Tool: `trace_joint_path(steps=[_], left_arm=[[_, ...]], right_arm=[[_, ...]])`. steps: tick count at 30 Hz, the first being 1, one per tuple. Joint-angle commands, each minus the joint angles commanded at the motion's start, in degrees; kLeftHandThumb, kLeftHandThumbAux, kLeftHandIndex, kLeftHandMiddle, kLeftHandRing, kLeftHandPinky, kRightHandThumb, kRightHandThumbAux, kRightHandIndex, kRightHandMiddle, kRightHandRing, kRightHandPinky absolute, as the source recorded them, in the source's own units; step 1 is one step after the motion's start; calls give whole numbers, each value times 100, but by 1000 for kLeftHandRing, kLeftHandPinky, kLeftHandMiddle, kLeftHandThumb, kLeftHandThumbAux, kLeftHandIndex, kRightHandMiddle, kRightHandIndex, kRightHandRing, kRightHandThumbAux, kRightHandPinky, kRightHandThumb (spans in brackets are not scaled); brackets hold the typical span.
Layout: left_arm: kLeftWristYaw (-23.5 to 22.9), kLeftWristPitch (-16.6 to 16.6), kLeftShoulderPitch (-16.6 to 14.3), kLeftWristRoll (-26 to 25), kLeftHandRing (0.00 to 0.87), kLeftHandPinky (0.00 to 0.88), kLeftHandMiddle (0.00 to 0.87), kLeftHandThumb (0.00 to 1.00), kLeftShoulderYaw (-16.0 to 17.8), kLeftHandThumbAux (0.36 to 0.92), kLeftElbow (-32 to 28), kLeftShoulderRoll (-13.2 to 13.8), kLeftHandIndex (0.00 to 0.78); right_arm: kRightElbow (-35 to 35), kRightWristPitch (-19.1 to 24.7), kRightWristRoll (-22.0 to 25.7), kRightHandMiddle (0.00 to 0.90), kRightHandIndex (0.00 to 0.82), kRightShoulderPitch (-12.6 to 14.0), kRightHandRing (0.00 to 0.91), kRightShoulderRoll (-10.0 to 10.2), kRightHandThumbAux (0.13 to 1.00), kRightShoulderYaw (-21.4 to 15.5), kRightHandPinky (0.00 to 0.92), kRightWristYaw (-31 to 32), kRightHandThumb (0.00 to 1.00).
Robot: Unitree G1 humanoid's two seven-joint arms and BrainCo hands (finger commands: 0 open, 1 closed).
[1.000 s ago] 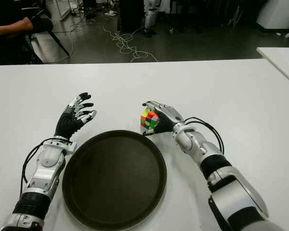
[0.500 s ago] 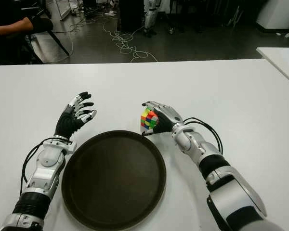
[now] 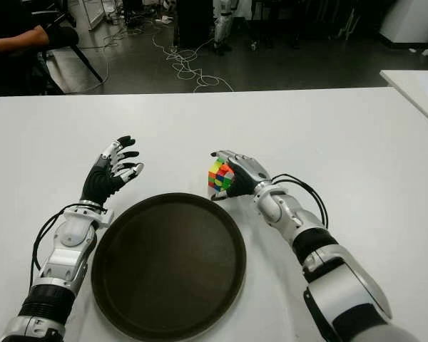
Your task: Pick up the Rubik's Cube and put it in the plate
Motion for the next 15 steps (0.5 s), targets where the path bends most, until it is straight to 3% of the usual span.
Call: trace_joint_path(steps=[15], left_arm=[[-18, -46, 13, -10, 184, 234, 151, 131, -15, 710, -27, 0, 126]], right_arm=[[302, -33, 28, 185, 146, -112, 213, 41, 730, -53, 220, -140, 0]])
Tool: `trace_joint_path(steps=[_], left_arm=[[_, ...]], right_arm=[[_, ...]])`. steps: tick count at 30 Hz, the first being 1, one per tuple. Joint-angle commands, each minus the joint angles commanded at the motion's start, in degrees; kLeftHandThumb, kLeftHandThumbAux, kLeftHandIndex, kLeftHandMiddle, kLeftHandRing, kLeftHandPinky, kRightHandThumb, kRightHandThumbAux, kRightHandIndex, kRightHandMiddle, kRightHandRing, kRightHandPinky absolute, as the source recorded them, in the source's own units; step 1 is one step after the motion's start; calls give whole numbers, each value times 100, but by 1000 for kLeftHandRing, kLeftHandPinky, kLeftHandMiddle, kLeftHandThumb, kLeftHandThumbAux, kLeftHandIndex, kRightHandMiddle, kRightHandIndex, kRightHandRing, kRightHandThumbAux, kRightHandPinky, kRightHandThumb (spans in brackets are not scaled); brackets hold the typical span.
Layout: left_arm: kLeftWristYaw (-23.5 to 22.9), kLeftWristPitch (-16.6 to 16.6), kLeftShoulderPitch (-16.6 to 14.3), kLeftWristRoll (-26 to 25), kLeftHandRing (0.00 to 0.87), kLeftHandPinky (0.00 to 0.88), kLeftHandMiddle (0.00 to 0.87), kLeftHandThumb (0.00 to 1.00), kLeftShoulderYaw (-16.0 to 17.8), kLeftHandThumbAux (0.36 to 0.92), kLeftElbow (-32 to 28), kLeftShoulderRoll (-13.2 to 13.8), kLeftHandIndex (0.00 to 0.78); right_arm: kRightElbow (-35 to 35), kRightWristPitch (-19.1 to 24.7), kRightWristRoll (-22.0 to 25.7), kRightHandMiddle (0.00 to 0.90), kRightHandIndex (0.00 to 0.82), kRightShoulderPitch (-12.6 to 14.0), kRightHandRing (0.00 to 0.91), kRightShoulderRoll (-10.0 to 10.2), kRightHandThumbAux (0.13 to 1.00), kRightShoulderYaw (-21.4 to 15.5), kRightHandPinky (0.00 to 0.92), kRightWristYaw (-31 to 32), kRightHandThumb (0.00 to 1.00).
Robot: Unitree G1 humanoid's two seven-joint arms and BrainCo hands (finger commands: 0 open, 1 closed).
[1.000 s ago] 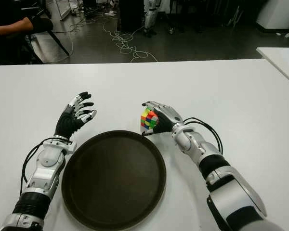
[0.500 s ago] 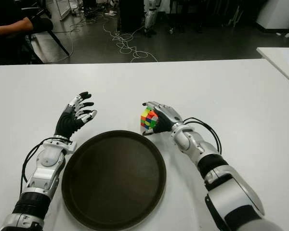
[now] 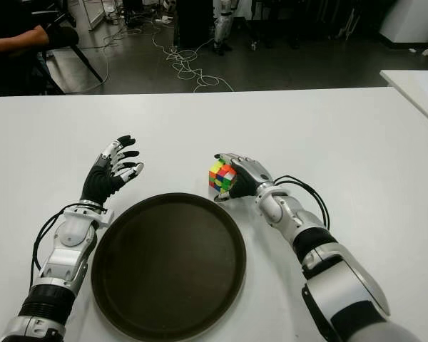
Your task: Pick up the Rubik's Cube and put it in the plate
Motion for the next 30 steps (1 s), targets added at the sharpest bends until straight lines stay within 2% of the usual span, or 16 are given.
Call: trace_joint_path(steps=[13, 23, 30], left_arm=[[22, 89, 36, 14, 181, 219, 156, 114, -5, 724, -110, -6, 128], [48, 95, 42, 49, 187, 222, 165, 115, -12, 729, -124, -3, 133], [34, 115, 20, 47, 205, 267, 162, 147, -10, 697, -70, 7, 131]], right_arm=[[42, -67, 28, 205, 172, -8, 225, 15, 757, -50, 238, -14, 0], [58, -12, 40, 189, 155, -28, 216, 30, 763, -54, 235, 46, 0], [138, -18, 67, 185, 161, -41, 203, 54, 752, -77, 210, 34, 0]])
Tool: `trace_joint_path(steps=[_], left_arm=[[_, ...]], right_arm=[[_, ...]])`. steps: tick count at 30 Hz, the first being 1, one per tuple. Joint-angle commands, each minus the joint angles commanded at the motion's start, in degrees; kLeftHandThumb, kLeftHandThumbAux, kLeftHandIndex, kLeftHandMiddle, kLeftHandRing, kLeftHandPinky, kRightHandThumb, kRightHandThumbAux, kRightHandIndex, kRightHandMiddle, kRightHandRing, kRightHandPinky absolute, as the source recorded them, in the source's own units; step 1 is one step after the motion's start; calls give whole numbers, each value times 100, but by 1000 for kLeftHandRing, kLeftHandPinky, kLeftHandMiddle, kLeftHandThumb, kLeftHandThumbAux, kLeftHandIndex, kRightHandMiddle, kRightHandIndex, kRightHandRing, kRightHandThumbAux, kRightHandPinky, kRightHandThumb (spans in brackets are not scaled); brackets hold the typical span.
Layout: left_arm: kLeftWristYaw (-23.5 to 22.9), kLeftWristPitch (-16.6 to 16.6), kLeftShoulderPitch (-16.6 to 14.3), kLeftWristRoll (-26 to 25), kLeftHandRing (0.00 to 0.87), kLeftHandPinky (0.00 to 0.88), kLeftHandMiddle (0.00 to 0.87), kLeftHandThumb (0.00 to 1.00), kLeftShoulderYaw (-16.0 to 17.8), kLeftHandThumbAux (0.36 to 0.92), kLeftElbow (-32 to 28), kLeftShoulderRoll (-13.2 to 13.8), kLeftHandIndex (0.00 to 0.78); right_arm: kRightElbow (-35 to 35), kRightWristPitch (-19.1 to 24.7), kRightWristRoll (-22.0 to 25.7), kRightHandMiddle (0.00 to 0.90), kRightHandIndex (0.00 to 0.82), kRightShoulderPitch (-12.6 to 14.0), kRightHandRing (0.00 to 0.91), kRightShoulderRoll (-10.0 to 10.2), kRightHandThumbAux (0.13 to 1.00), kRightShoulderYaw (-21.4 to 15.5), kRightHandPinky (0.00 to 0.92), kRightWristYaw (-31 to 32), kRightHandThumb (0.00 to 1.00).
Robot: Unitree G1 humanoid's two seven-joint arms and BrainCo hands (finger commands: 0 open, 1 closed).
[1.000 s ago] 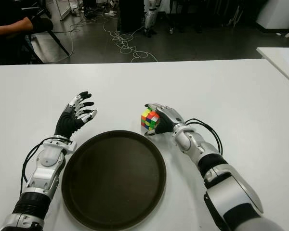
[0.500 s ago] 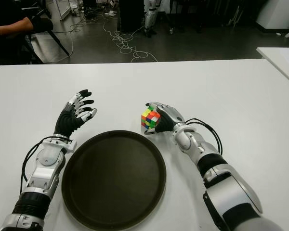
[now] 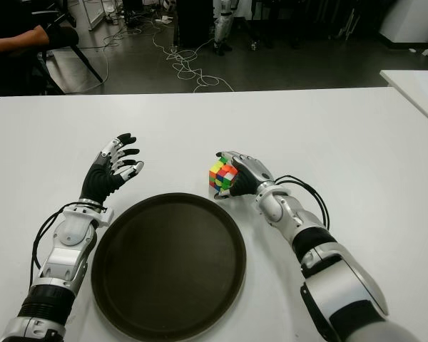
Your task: Pick up the Rubik's Cube and put it in the plate
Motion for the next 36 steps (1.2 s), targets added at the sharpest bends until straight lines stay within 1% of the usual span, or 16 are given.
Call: trace_joint_path(steps=[3, 8, 11, 13, 14, 16, 17, 18, 19, 20, 21, 22, 25, 27, 35, 36], left_arm=[[-14, 29, -3, -13, 213, 278, 161, 152, 1, 692, 3, -1, 131], [-16, -2, -5, -12, 212, 277, 164, 147, -3, 712, 16, -3, 132], [-11, -23, -7, 2, 209, 273, 164, 132, -7, 719, 22, 3, 132], [-8, -30, -7, 11, 205, 265, 164, 124, -10, 720, 25, 8, 132], [-7, -32, -6, 14, 204, 263, 163, 122, -11, 719, 25, 10, 132], [-4, -34, -5, 21, 202, 256, 163, 120, -14, 717, 26, 13, 133], [-1, -34, -4, 28, 200, 253, 162, 119, -16, 715, 27, 15, 134], [1, -34, -3, 34, 200, 255, 162, 123, -17, 709, 28, 16, 134], [2, -34, -3, 38, 200, 256, 162, 125, -17, 705, 29, 17, 134], [11, -40, -4, 55, 200, 257, 161, 126, -19, 703, 42, 21, 135], [16, -44, -5, 66, 203, 260, 162, 130, -20, 700, 51, 24, 135], [23, -51, -7, 84, 204, 262, 163, 133, -23, 697, 63, 29, 135], [38, -73, -13, 119, 204, 260, 164, 140, -27, 700, 85, 38, 135], [44, -91, -16, 124, 205, 260, 166, 145, -27, 705, 103, 39, 135], [52, -98, -24, 97, 204, 258, 169, 153, -26, 721, 112, 17, 133], [52, -94, -24, 97, 199, 246, 167, 147, -26, 726, 108, 16, 134]], right_arm=[[19, -6, 11, 186, 162, -2, 203, 2, 749, -7, 209, 2, 0], [21, -51, 23, 193, 163, -1, 213, -1, 741, -18, 228, -18, 0], [18, -81, 15, 210, 175, 1, 229, -10, 760, -12, 256, -68, 0], [5, -113, -2, 232, 194, 5, 247, -25, 798, -3, 279, -133, 0], [-1, -130, -11, 240, 203, 6, 254, -33, 811, 2, 288, -165, 19], [-25, -167, -42, 261, 225, 8, 272, -54, 837, 18, 308, -253, 84], [-57, -167, -69, 275, 239, 13, 284, -63, 850, 30, 321, -321, 139], [-77, -167, -87, 301, 299, 16, 311, -69, 810, 39, 355, -370, 337], [-87, -166, -98, 318, 337, 17, 329, -72, 784, 46, 376, -401, 464], [-88, -141, -106, 324, 351, 20, 335, -63, 775, 45, 384, -448, 510], [-82, -123, -108, 342, 372, 20, 357, -55, 761, 44, 411, -478, 577], [-85, -107, -105, 354, 385, 22, 370, -48, 752, 36, 429, -508, 621], [-91, -98, -81, 386, 402, 27, 406, -35, 740, 19, 471, -561, 675], [-88, -94, -64, 399, 407, 29, 418, -26, 738, 6, 481, -586, 688], [-118, -46, -56, 444, 408, 34, 444, -24, 736, -11, 499, -641, 700], [-126, -40, -62, 469, 389, 36, 447, -25, 723, -10, 500, -663, 744]])
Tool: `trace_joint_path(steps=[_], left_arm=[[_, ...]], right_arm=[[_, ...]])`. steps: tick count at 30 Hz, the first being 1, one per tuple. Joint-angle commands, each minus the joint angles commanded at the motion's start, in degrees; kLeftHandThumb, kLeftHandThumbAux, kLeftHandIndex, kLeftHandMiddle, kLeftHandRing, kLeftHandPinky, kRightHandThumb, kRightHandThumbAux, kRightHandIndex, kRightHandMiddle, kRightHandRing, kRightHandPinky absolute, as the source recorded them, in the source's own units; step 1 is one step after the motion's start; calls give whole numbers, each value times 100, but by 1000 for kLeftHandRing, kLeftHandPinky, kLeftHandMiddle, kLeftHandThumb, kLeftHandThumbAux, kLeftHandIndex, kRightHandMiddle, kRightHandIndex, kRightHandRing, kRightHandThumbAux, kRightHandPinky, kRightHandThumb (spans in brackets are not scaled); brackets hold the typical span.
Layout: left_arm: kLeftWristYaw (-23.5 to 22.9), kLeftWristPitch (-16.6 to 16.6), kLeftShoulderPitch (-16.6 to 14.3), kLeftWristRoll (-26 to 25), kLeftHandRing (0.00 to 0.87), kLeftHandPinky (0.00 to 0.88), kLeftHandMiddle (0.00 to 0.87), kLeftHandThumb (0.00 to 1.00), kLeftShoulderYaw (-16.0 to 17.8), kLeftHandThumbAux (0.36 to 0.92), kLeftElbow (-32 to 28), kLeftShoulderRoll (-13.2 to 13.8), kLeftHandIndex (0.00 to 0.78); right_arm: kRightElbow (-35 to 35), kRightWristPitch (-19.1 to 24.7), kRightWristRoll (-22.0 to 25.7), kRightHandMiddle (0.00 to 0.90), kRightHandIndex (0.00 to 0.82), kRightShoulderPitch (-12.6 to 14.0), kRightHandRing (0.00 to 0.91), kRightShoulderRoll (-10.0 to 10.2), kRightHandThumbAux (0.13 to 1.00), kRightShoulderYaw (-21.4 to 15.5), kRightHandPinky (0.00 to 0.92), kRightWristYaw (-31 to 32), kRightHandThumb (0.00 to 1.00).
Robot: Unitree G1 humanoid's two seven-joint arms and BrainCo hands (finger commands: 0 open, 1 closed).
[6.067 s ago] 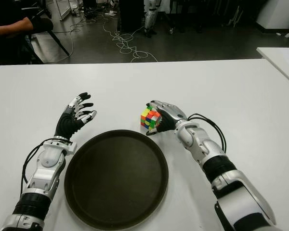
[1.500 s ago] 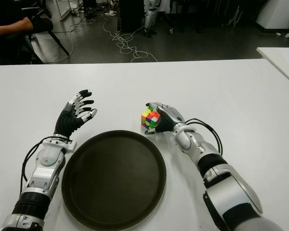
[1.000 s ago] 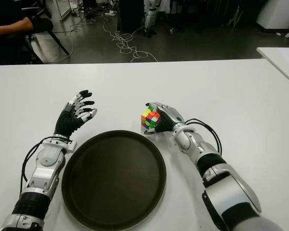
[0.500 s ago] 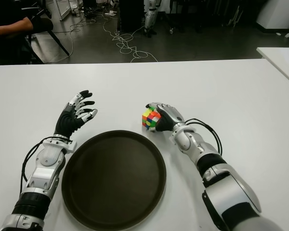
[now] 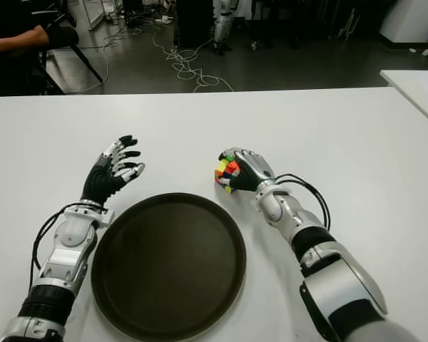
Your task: Pick up the Rubik's Cube and put it in the plate
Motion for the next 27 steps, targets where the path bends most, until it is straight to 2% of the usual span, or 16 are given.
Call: trace_joint_path(steps=[5, 14, 27], left_arm=[[11, 22, 4, -2, 191, 233, 164, 139, 1, 727, -19, -5, 134], [13, 61, -5, -24, 203, 268, 163, 133, 6, 702, -23, -21, 133], [-36, -8, 29, -66, 198, 251, 166, 142, 5, 726, -79, -12, 135]], right_arm=[[-13, 20, -15, 503, 363, 8, 453, -10, 704, 4, 500, -97, 814], [15, -46, 34, 487, 375, 8, 443, -9, 697, -35, 494, -217, 827], [29, -108, 63, 461, 394, 13, 409, -17, 694, -59, 462, -294, 829]])
